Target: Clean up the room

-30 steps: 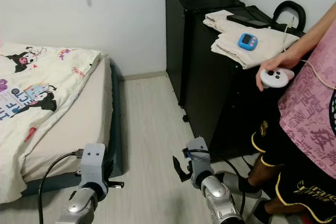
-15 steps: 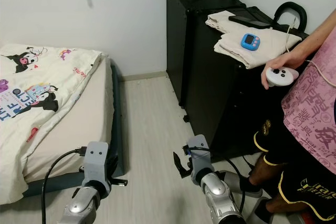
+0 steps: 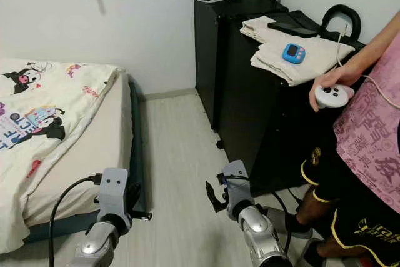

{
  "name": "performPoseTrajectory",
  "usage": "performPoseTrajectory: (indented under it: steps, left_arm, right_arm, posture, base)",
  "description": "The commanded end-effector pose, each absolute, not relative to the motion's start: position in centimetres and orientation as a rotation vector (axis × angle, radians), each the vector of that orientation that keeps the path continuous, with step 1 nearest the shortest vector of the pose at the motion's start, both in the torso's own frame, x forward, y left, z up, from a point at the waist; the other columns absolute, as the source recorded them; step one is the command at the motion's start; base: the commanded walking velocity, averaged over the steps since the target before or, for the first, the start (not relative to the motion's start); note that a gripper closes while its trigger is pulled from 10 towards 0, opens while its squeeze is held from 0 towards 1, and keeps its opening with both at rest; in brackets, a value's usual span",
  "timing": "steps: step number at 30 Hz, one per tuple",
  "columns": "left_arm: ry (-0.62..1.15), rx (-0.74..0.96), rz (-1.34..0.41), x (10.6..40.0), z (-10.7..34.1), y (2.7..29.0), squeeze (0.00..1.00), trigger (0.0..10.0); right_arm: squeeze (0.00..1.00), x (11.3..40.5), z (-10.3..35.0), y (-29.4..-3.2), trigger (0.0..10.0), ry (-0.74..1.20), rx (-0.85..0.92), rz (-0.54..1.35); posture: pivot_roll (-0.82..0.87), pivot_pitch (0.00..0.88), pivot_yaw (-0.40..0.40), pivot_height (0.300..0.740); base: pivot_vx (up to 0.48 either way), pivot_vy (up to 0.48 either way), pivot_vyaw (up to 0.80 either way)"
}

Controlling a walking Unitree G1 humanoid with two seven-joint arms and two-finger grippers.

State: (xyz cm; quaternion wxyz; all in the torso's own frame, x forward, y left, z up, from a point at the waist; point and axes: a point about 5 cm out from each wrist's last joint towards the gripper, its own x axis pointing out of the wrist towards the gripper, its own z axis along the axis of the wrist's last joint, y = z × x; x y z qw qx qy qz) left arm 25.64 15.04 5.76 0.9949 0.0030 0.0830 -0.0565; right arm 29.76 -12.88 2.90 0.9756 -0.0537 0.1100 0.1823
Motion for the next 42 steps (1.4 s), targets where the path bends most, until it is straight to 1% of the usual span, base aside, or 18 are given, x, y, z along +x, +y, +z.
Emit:
performPoseTrajectory:
  steps: [1, 42]
  left_arm:
    - [0.169, -0.002, -0.117, 25.42, 5.60, 15.03, 0.00, 10.0]
    - [0.154, -0.011, -0.127, 25.77, 5.61, 15.10, 0.00, 10.0]
  right_arm:
    - [0.00, 29.52, 2.56, -12.96, 10.0, 0.234, -0.100, 0.364]
    - [0.00, 29.50, 2.66, -12.85, 10.0, 0.224, -0.095, 0.375]
  posture:
    - [0.00, 0.115, -0.026, 0.740]
    - [-0.01, 0.084, -0.025, 0.740]
  base:
    - [0.304, 0.000, 0.00]
    - [0.305, 0.000, 0.00]
